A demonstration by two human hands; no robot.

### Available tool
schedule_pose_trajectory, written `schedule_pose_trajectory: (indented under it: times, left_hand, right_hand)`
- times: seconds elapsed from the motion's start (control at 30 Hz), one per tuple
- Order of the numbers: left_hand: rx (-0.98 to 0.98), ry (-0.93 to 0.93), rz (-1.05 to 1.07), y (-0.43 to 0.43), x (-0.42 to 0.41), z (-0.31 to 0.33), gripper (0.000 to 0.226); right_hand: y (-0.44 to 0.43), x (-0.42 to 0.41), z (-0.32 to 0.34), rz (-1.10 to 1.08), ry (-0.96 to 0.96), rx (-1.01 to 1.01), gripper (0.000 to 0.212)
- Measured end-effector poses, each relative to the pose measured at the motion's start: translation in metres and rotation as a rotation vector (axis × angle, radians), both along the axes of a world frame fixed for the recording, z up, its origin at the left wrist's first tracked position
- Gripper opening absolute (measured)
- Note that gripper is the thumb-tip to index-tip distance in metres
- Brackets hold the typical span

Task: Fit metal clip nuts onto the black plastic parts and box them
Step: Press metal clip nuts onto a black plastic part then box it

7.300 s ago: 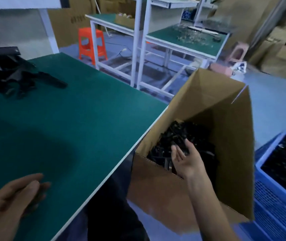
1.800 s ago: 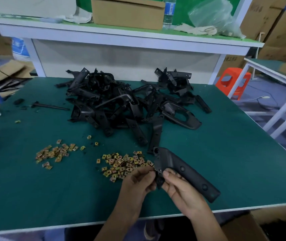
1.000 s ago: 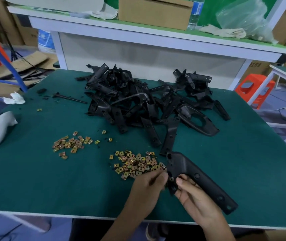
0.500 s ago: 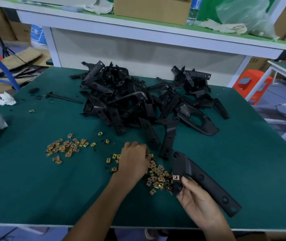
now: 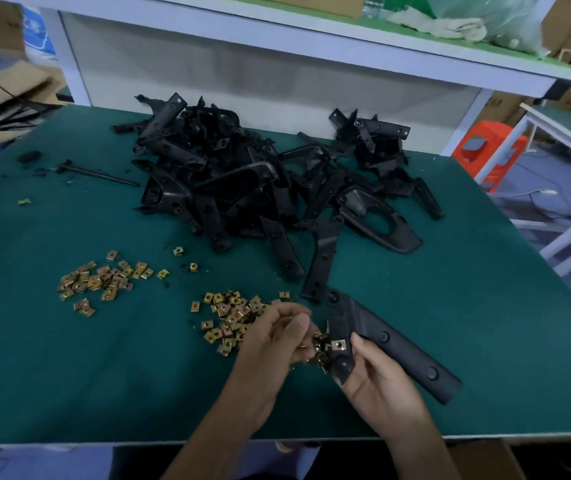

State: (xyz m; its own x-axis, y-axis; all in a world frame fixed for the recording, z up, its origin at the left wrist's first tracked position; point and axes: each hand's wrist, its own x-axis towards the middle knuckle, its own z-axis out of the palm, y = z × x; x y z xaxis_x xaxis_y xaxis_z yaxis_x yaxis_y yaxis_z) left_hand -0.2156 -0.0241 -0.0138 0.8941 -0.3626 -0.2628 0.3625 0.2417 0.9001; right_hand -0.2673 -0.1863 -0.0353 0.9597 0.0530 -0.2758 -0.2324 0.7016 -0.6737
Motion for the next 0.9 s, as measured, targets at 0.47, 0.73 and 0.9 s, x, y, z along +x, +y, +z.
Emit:
schedule_pose_trajectory:
  times: [0.47,0.73,0.9]
  left_hand:
    - [-0.252,0.214,0.057,-0.012,0.000,0.012,0.020]
    - [-0.215,0.295,0.068,-0.015,0.002,0.010,0.015]
    - [-0.239,0.345,-0.001,-0.016,0.000,0.012,0.029]
  right_hand:
    - [0.003,-0.003,0.009,0.013,-0.023,-0.037,0.062]
    - [0.003,-0.005,0.011,0.004,0.000,-0.124,0.036]
    - [0.006,-0.003,0.011,0.026,0.009,-0.181,0.038]
